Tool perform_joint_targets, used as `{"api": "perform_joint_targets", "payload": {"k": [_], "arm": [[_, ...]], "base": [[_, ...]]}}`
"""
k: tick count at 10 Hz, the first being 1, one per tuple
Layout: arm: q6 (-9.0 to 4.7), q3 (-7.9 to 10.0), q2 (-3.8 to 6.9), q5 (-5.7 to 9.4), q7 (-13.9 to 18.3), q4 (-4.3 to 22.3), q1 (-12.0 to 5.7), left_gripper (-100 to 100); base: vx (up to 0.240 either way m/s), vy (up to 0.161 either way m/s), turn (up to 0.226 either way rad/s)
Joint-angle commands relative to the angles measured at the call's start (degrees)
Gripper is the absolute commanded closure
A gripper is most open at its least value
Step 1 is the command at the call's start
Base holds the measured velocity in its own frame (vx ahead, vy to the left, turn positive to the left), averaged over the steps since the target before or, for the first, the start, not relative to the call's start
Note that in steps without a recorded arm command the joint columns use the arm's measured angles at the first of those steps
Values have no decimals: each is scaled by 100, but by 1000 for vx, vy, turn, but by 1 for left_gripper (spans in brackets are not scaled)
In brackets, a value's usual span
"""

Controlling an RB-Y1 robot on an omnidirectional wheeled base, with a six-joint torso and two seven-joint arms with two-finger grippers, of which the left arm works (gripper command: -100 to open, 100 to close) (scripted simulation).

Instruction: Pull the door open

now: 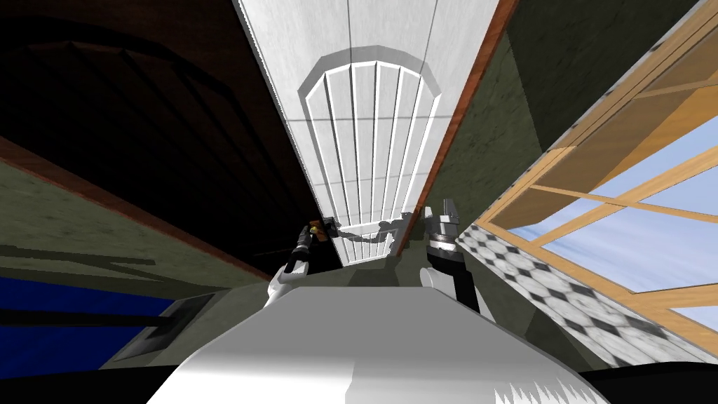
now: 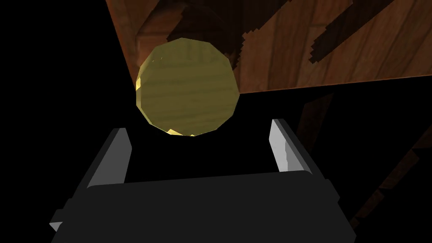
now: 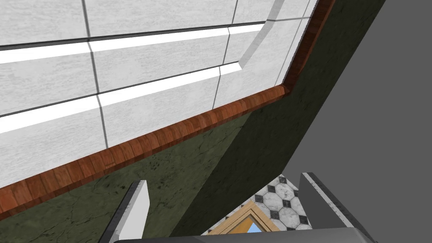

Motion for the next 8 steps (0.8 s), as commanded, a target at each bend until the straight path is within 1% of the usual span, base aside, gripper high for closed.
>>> {"api": "perform_joint_targets", "payload": {"k": [1,6,7,8], "arm": [[4,10,11,3,7,1,14,100],[4,10,11,3,7,1,14,100],[3,74,62,16,17,15,98,-100],[-4,78,76,20,27,7,136,-100]], "base": [[-12,2,37],[-21,8,1],[-116,53,126],[-219,80,102]]}}
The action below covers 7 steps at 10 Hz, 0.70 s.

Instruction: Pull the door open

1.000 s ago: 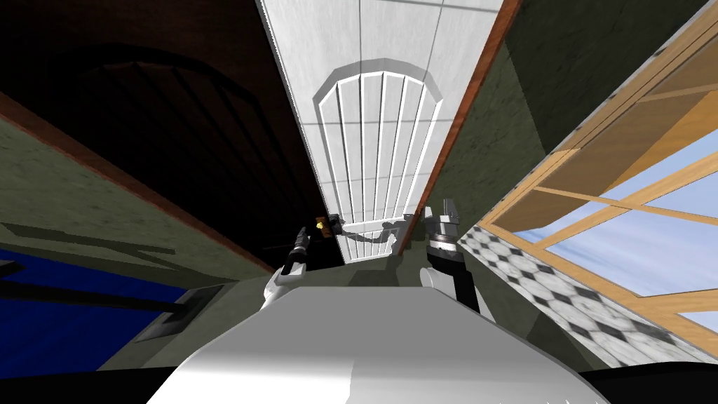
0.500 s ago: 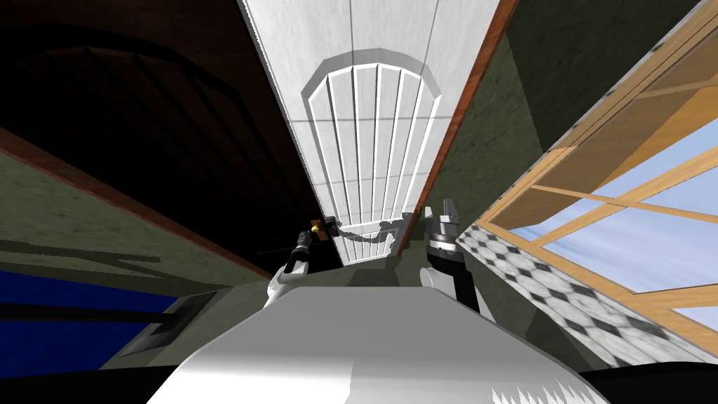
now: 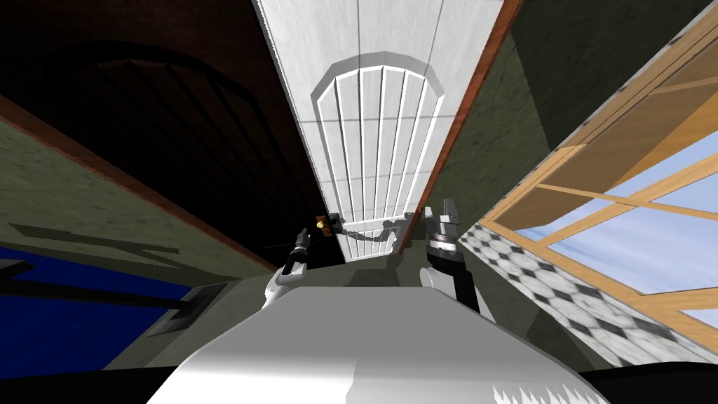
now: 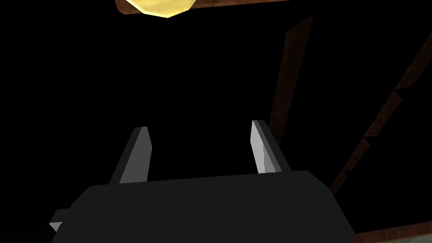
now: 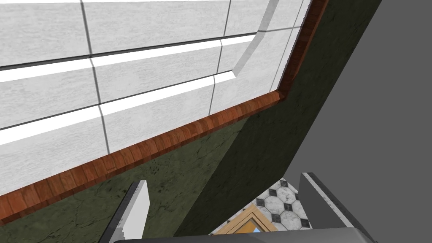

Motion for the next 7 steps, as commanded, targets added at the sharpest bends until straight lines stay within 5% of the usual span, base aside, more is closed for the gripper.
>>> {"api": "perform_joint_targets", "payload": {"k": [1,5,7], "arm": [[-7,-15,24,8,30,-57,88,-100],[-95,-325,-85,-20,102,-242,90,-100],[-65,-98,36,14,89,-138,213,-100]], "base": [[-226,68,16],[-185,-71,-79],[-51,-21,94]]}}
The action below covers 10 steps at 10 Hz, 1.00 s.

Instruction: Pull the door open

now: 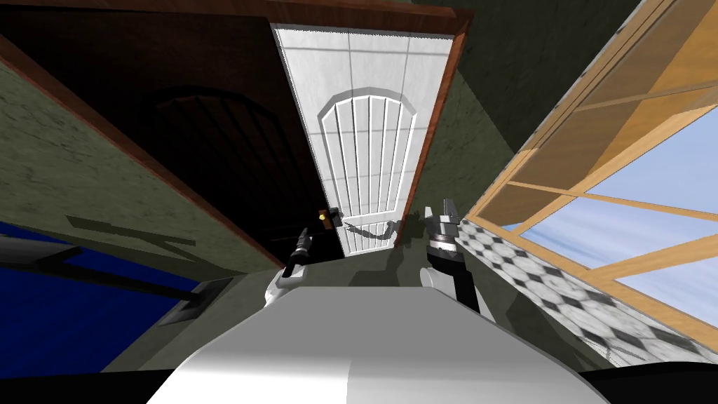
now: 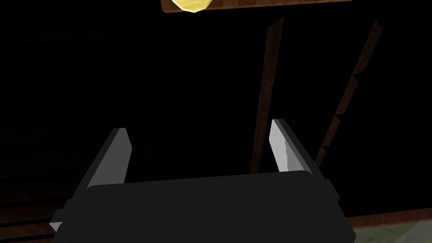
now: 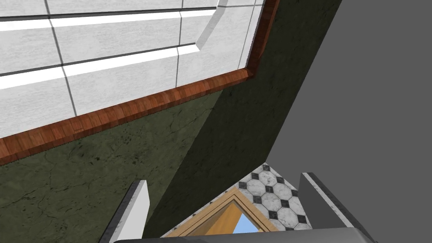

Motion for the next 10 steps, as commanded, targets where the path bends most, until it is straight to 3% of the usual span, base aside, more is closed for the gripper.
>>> {"api": "perform_joint_targets", "payload": {"k": [1,2,3,5,10], "arm": [[83,160,65,19,-23,-9,83,-100],[83,160,65,19,-23,-9,83,-100],[100,314,128,38,-44,75,137,-100],[107,391,138,44,-68,133,109,-100],[82,169,-31,5,-85,65,-160,-100]], "base": [[-20,53,177],[8,53,7],[50,71,116],[166,70,61],[191,-31,-114]]}}
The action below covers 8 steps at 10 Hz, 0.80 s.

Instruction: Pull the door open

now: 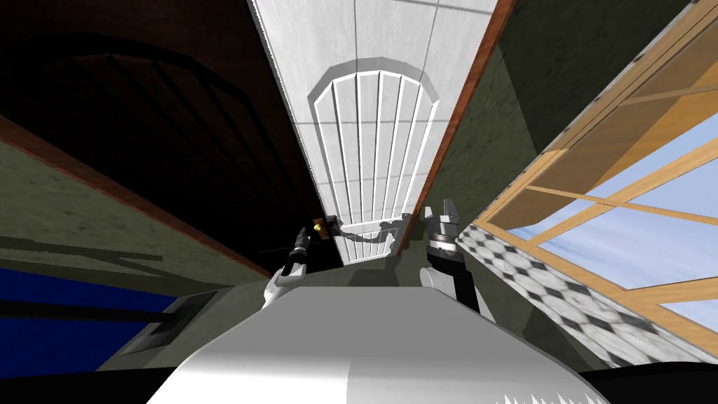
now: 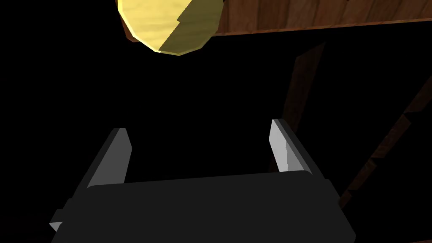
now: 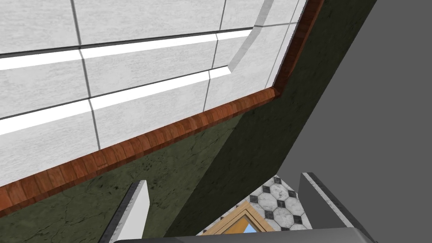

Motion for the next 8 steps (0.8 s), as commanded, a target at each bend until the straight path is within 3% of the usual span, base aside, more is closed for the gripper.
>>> {"api": "perform_joint_targets", "payload": {"k": [1,2,3,8], "arm": [[-5,-142,-84,-20,-6,-75,-132,-100],[-18,-74,-113,-30,-47,-47,-80,-100],[-18,-74,-113,-30,-47,-47,-80,100],[-18,-74,-113,-30,-47,-47,-80,100]], "base": [[238,-150,-195],[113,-76,-33],[-17,12,37],[-21,10,-10]]}}
